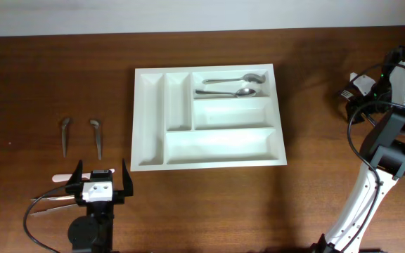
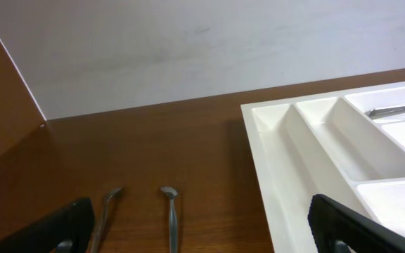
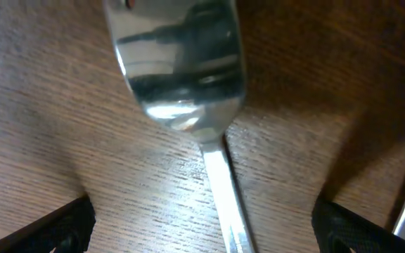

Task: Pack container
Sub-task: 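Grasp a silver fork with the right gripper and lift it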

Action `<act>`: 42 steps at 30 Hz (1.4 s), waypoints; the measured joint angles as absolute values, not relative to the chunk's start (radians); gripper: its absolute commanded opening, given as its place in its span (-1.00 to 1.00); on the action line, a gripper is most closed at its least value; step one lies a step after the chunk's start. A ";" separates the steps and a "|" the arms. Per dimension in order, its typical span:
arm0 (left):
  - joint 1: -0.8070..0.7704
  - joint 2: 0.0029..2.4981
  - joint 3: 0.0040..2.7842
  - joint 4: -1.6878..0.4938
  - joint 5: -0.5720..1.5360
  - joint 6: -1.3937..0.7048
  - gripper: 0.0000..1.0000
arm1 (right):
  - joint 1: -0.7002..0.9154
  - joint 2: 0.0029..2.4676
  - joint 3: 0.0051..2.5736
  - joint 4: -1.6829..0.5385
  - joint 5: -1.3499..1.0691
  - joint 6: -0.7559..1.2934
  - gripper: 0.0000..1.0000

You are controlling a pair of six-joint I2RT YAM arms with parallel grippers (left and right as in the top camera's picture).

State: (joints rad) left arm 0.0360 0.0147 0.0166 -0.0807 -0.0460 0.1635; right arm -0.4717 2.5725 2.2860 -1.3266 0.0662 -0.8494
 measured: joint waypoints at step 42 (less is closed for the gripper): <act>0.036 0.015 0.017 -0.081 -0.046 0.164 0.98 | -0.461 2.550 2.251 -1.251 0.010 -0.679 -0.93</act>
State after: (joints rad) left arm 0.0360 0.0147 0.0166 -0.0807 -0.0460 0.1638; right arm -0.4614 2.5500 2.2509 -1.2510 0.0101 -0.6792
